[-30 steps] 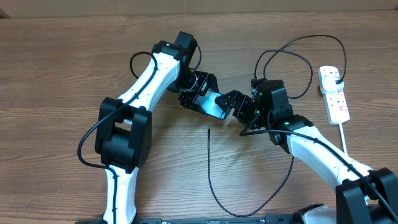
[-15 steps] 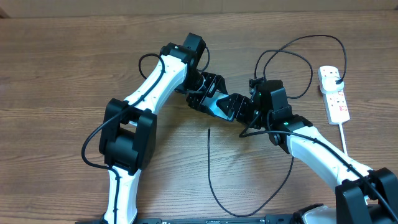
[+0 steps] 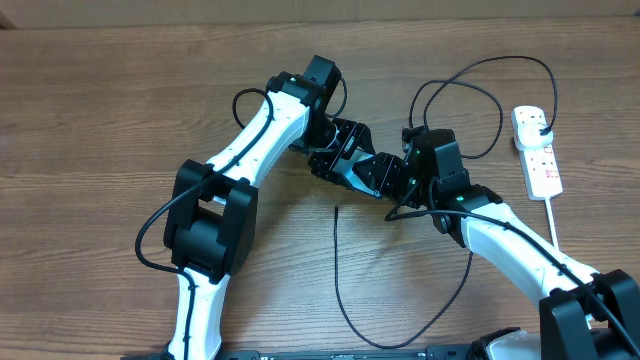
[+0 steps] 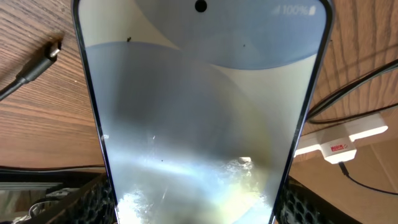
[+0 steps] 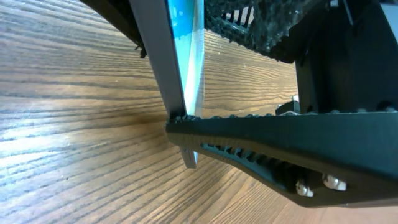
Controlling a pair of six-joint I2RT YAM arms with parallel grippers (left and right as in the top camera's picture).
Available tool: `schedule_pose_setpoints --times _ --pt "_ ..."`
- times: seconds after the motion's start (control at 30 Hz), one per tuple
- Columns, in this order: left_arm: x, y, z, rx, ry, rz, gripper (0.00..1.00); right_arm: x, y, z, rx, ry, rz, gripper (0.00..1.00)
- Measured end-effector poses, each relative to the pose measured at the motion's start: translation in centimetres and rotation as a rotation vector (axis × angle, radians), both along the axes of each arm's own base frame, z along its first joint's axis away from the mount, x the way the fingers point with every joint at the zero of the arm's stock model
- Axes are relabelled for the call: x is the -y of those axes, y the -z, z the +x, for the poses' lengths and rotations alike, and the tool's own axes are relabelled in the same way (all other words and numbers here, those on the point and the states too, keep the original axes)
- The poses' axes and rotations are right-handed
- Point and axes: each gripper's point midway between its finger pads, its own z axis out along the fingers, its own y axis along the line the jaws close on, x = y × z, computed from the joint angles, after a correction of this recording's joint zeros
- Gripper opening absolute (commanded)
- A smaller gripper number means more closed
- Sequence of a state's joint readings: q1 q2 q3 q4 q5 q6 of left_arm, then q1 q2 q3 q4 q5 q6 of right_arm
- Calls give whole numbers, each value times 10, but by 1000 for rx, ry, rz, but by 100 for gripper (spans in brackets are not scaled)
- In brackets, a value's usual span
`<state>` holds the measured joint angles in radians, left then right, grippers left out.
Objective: Plug charger to phone and switch on socket
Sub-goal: 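Open the left gripper, releasing the phone to the right gripper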
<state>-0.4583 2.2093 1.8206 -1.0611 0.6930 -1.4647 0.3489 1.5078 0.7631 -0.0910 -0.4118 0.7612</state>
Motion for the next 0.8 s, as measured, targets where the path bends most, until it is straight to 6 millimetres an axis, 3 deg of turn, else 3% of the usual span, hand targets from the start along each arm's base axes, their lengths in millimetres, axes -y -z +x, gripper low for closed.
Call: schedule_pose_setpoints --times 0.23,0.8 --pt "1 0 0 -2 1 -3 4 1 0 1 2 6 -6 34" --pt "4 -3 2 9 1 -26 4 2 1 1 4 8 -10 21"
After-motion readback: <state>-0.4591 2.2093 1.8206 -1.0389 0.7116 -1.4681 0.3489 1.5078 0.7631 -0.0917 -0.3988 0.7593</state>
